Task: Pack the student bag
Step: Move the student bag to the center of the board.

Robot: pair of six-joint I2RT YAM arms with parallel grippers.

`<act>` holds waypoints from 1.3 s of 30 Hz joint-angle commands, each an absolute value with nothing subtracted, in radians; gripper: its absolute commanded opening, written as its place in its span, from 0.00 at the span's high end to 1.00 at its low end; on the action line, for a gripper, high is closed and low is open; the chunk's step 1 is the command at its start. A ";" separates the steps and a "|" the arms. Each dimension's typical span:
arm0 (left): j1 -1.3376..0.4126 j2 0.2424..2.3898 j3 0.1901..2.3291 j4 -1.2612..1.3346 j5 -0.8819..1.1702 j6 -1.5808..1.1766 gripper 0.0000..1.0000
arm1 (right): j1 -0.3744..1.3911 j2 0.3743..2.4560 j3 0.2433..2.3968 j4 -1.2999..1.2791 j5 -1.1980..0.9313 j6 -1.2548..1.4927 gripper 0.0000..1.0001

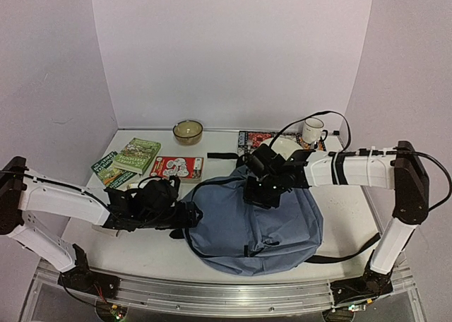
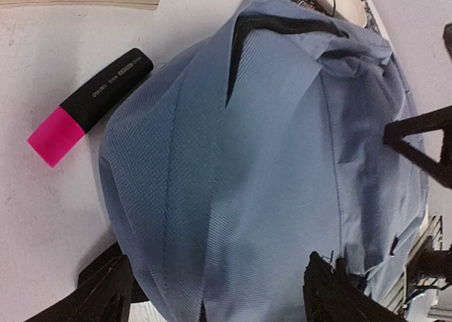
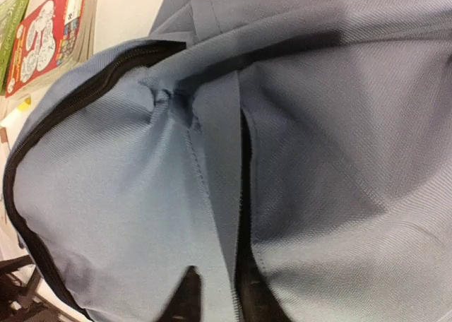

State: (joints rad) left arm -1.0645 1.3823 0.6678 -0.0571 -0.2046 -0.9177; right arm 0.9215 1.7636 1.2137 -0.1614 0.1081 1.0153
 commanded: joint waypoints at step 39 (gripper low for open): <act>-0.965 1.253 0.758 -0.151 -0.350 -0.525 0.43 | 1.132 1.601 0.999 -0.179 -0.023 0.265 0.45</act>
